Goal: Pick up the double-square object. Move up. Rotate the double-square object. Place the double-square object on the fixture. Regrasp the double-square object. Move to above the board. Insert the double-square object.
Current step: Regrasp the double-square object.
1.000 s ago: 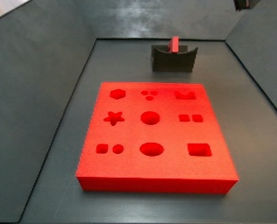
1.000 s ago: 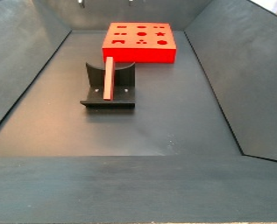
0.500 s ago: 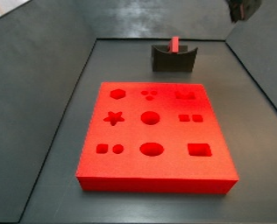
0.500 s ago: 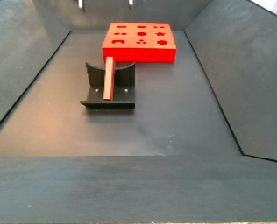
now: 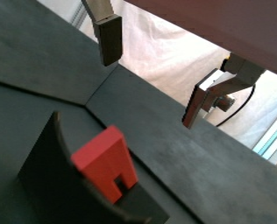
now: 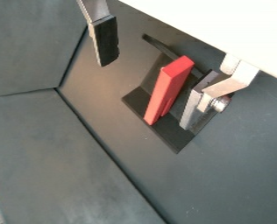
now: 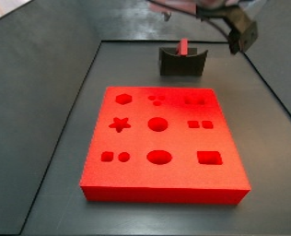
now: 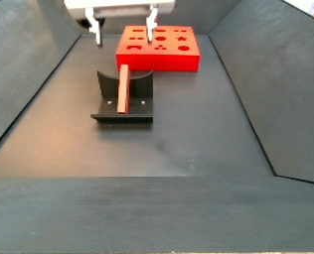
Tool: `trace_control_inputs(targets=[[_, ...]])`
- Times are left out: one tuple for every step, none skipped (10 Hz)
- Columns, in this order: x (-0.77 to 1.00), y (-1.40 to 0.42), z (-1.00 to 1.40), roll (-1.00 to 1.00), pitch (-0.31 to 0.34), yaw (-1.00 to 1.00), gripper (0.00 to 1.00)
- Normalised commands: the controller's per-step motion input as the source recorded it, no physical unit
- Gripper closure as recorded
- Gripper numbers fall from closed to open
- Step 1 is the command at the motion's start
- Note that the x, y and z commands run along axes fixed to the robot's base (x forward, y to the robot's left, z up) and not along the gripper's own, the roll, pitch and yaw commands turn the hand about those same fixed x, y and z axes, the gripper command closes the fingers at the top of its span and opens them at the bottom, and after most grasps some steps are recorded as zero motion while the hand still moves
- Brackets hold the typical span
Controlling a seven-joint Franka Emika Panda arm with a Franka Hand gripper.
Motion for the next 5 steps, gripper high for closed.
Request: trace_control_inputs(targets=[[0.09,0.04,-1.00,0.07,-0.061,0.04,0.00],[0.10,0.04,-1.00,0.06,-0.059,0.02,0.00],[0.11,0.04,-1.00,0.06,-0.051,0.01,0.00],[0.12,0.03,-1.00,0.07,-0.046,0.00,0.00],[0.10,0.02,-0.85,0.07,-0.039,0.00,0.00]])
